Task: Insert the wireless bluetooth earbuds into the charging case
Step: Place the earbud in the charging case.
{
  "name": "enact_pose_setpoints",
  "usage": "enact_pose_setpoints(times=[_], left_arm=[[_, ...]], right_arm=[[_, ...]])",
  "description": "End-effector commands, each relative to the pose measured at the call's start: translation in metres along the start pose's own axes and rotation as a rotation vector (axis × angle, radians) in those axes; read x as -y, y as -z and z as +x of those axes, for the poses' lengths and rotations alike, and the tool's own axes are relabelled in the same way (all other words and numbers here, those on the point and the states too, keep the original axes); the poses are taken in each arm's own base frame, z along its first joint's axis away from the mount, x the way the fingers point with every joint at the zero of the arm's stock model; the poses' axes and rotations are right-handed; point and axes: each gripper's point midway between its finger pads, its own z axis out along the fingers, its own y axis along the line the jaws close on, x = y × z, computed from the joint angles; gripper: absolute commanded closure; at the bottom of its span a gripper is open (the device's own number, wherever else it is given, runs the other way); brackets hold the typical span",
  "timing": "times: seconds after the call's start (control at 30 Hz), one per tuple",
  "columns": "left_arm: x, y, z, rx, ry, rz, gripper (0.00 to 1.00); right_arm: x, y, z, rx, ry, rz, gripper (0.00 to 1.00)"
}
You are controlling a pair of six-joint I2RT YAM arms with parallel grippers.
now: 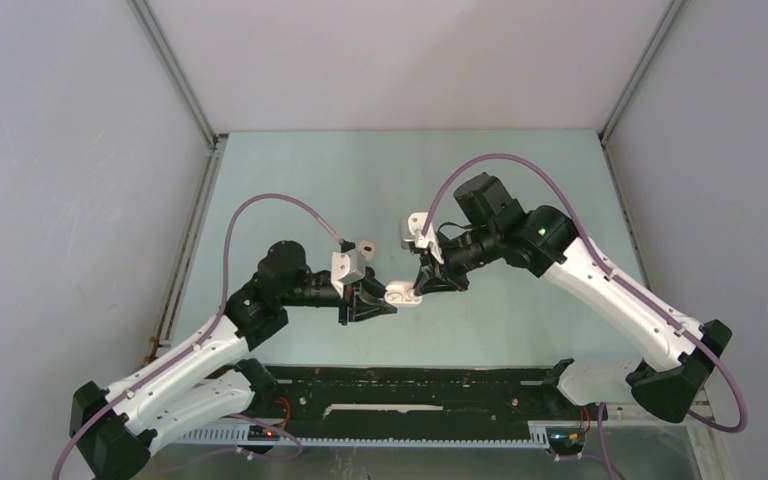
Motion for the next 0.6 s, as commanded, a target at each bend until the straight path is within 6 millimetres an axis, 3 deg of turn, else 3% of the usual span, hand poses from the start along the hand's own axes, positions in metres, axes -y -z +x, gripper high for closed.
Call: enact_pose_setpoints(times=[0.0, 0.57], left_arm=[[0.006, -0.001, -0.014, 0.037, -0.031, 0.039, 1.0], [0.005, -0.001, -0.015, 0.037, -0.032, 0.028, 1.0]], right_arm=[[0.004, -0.003, -0.006, 0.011, 0.048, 0.015, 0.95], [0.005, -0.017, 0.002, -0.051, 0.073, 0.02, 0.91]])
